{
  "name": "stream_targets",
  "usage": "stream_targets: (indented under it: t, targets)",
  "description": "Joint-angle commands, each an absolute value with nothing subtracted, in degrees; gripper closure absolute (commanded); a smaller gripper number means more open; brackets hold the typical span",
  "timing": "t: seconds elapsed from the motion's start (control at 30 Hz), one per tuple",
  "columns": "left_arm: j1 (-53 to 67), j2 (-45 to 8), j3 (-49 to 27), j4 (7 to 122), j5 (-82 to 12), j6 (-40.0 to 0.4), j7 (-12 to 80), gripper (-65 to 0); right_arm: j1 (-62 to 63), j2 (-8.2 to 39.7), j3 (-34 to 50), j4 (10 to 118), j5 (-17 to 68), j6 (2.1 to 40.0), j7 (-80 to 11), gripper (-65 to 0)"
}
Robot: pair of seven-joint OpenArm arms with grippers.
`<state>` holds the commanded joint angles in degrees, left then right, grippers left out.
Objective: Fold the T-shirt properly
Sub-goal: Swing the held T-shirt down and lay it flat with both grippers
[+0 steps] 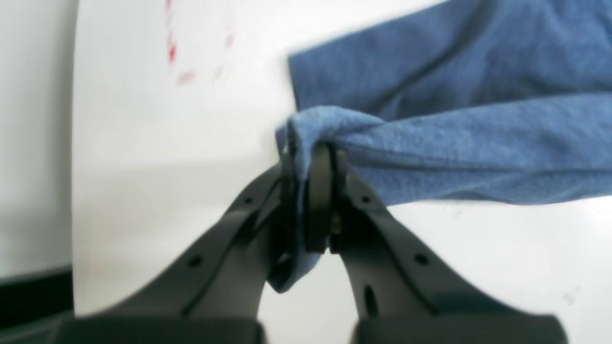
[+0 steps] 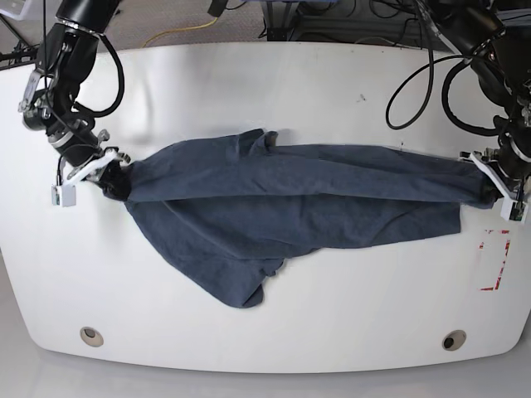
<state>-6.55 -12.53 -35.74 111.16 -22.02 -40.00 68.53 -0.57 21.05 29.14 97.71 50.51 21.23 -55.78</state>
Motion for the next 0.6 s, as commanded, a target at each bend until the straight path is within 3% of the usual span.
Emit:
stream_targets:
  t: [0.27,0.6]
  targets:
    - [-15.5,-12.3,-29.4,111.2,-22.1,-39.9,68.4,0.0,14.1,27.5,22.9,86.8,50.4,20.9,-55.7,0.0]
    - [-30.2,-12.3,-28.8,111.1,-21.9,-34.5,68.4,0.0,37.8,32.6,10.4,70.4,49.3,20.3,-55.0,0.0]
